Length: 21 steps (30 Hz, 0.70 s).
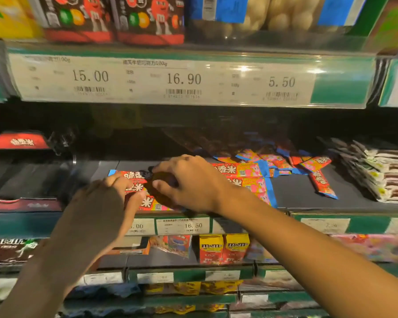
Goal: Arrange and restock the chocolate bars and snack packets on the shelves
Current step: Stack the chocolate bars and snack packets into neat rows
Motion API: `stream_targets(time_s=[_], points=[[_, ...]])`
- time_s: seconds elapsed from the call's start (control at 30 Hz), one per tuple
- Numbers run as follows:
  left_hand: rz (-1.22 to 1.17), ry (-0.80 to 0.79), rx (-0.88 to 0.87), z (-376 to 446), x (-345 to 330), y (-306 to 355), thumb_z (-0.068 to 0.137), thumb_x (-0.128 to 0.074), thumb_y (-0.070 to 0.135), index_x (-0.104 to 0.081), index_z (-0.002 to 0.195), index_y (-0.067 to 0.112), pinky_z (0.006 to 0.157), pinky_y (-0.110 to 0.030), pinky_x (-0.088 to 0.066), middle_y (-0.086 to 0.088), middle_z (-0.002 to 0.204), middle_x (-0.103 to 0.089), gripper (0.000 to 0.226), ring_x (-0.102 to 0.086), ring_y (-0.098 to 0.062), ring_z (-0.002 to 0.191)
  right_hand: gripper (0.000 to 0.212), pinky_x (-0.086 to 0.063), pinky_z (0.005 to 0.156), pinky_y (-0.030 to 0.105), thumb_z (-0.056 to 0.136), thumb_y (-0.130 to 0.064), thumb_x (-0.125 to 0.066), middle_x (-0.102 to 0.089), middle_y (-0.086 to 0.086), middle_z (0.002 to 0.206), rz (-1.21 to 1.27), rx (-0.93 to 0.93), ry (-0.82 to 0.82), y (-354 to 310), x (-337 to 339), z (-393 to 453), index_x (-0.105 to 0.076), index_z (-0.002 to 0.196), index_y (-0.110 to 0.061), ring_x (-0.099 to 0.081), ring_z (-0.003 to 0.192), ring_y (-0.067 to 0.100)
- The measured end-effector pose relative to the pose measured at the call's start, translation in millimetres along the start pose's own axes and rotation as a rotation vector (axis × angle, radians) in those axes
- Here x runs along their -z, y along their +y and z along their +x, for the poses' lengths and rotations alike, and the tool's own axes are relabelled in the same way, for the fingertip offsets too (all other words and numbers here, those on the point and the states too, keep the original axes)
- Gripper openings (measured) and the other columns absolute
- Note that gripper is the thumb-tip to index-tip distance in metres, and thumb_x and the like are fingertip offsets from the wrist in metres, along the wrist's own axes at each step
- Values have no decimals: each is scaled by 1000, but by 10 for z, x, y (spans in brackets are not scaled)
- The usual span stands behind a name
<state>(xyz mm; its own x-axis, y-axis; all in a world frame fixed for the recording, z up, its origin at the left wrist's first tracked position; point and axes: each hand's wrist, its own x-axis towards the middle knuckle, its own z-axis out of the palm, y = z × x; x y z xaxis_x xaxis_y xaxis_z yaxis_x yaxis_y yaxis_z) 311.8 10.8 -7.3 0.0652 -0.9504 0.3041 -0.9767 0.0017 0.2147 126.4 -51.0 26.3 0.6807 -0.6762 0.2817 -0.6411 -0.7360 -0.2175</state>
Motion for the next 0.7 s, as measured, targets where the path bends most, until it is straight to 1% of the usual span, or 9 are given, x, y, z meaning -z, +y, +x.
stream_targets(time_s=[0.1,0.2,0.3,0.33,0.4,0.53,0.6,0.67,0.7], points=[[-39,19,17,-25,58,218,93,-49,48,-65,110,21,90,-44,-49,-3,118,-66,35,-61,-27,103,31,-52,88,40,96,-41,-55,-69,-2,115,38,-51,110,50,127,-157,-65,121,-27,-62,107,19],[-156,47,-85,-72,74,589,89,-39,49,-65,111,22,85,-41,-50,2,110,-67,43,-62,-25,98,20,-51,83,40,91,-37,-58,-70,-4,103,50,-130,192,163,292,-381,-68,106,-28,-63,99,19],[-223,23,-157,-77,46,942,96,-49,41,-62,118,28,90,-37,-42,8,117,-64,29,-58,-20,108,11,-51,78,40,88,-32,-58,-69,-7,93,50,-262,263,370,460,-707,-67,93,-28,-62,91,17],[-229,22,-188,-73,20,1044,96,-51,41,-61,120,29,93,-36,-39,8,121,-63,29,-57,-20,112,11,-51,76,40,87,-32,-58,-69,-8,90,47,-322,296,455,506,-833,-67,91,-27,-63,88,15],[-200,-4,-251,-62,-37,1220,95,-42,48,-58,127,31,103,-33,-29,10,132,-57,40,-49,-17,124,9,-51,72,38,87,-30,-61,-69,-6,88,12,-452,354,634,592,-1101,-67,92,-25,-63,85,17],[-148,-107,-338,-31,-178,1473,82,-14,61,-43,141,39,109,-27,-3,10,153,-35,69,-17,-9,135,25,-46,74,40,88,-35,-64,-69,7,104,-164,-731,323,1051,692,-1580,-62,107,-19,-61,101,33],[-107,-166,-327,-25,-242,1559,75,-2,63,-29,147,44,110,-27,6,11,160,-19,80,-3,-7,140,33,-45,72,40,87,-40,-66,-68,13,104,-191,-827,309,1272,699,-1756,-58,106,-15,-62,100,37],[-89,-187,-300,-11,-265,1608,75,-2,63,-26,148,45,113,-29,6,13,161,-15,79,-3,-8,145,40,-45,71,40,87,-45,-67,-66,17,101,-191,-869,294,1449,679,-1867,-54,105,-12,-62,99,38],[-96,-185,-289,-4,-254,1625,77,-5,62,-29,148,44,114,-31,2,13,160,-18,77,-6,-9,145,44,-46,73,40,88,-48,-65,-65,17,103,-199,-877,276,1519,662,-1897,-53,110,-12,-61,101,38]])
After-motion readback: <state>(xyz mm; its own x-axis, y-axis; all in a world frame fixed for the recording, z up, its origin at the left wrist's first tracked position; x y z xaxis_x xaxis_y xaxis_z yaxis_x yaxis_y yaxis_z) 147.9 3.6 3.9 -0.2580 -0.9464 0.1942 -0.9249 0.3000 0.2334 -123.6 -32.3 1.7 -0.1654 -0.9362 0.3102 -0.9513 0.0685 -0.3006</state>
